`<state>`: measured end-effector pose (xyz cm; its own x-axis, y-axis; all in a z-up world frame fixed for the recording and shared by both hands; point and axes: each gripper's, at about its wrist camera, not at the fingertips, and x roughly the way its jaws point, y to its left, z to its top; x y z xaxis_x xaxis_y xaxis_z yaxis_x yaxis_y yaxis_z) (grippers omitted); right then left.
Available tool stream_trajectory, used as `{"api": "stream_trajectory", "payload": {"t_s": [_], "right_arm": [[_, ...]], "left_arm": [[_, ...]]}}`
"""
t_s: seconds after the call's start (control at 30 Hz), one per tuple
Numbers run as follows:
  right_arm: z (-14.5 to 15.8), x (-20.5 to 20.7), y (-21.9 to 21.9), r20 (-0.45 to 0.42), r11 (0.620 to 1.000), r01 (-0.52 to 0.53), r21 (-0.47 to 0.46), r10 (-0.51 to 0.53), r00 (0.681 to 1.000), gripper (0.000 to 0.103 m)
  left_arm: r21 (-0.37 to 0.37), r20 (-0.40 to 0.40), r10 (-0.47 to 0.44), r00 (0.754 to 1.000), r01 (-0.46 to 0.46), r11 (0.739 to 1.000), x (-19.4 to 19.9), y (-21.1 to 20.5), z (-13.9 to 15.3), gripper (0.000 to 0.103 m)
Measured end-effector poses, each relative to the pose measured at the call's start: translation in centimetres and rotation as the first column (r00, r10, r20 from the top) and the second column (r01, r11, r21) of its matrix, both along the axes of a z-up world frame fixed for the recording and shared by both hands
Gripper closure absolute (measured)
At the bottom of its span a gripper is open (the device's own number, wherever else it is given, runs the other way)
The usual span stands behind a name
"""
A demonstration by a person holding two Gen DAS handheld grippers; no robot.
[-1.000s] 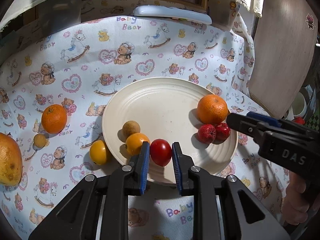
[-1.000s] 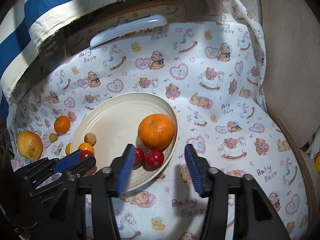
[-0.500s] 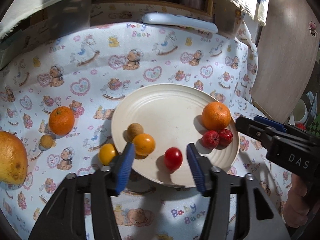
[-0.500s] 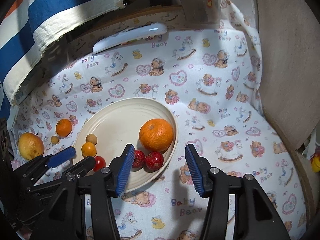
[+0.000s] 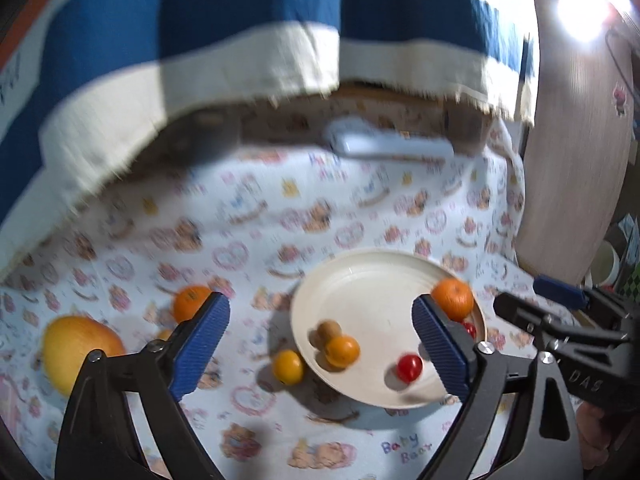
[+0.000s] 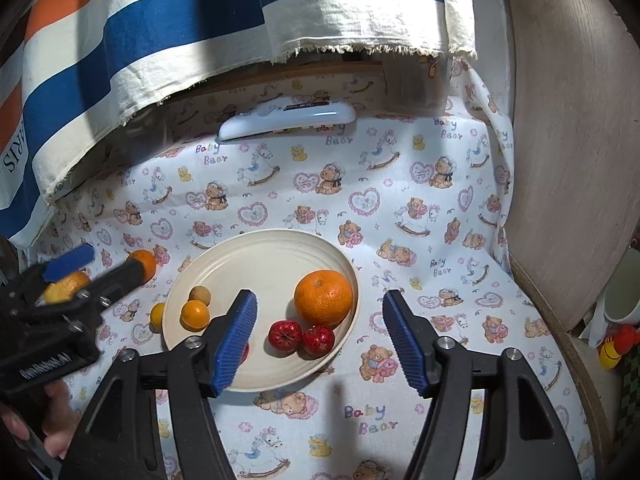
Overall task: Organize fruits
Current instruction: 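Move the left tool toward the yellow cherry tomato on the cloth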
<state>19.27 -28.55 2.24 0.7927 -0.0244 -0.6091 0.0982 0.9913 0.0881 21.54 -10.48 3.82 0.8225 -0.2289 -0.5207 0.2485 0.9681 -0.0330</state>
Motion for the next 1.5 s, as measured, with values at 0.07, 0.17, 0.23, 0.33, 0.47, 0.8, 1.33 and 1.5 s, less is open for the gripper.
{"api": "stream_trajectory", "payload": {"t_s": [0.07,0.17,0.23,0.33,0.47,0.8,1.33,1.5], "right_arm": [[0.1,-0.1,-0.1,0.013,1.0,0.009,-0.004,-0.009,1.0,0.03],[0.2,-0.3,0.0,0.028,1.0,0.02,0.001,-0.02,0.999,0.021],[0.3,-0.4,0.1,0.041,1.0,0.027,0.001,-0.027,0.999,0.018],[0.5,-0.5,0.5,0.053,1.0,0.025,-0.007,-0.025,0.998,0.017],[0.4,-0.9,0.8,0.062,0.999,0.031,0.025,-0.032,0.998,0.004],[-0.2,-1.1,2.9,0.075,1.0,-0.003,-0.03,0.005,0.997,0.001],[-2.1,-0.9,5.1,0.025,0.993,-0.069,-0.099,0.072,0.997,0.001],[-2.2,-0.7,4.7,0.016,0.995,-0.063,-0.072,0.064,0.998,0.001]], "left_arm": [[-0.008,0.027,0.004,1.0,-0.004,1.0,-0.4,0.5,1.0,0.007],[-0.008,0.066,-0.001,0.998,0.001,1.0,-1.6,1.3,2.4,0.003],[0.018,0.102,-0.005,0.995,0.003,1.0,-2.7,1.8,3.0,0.001],[0.038,0.14,0.017,0.99,-0.022,0.999,-4.5,3.2,3.6,0.001],[0.008,0.199,0.047,0.979,-0.05,0.999,-6.8,5.5,4.1,0.001],[-0.038,0.211,0.1,0.972,-0.094,0.995,-7.7,8.8,1.9,0.001],[0.006,0.106,0.126,0.986,-0.128,0.992,-5.6,9.1,-2.2,0.001],[0.021,0.039,0.115,0.993,-0.116,0.993,-4.6,8.6,-3.5,0.001]]}}
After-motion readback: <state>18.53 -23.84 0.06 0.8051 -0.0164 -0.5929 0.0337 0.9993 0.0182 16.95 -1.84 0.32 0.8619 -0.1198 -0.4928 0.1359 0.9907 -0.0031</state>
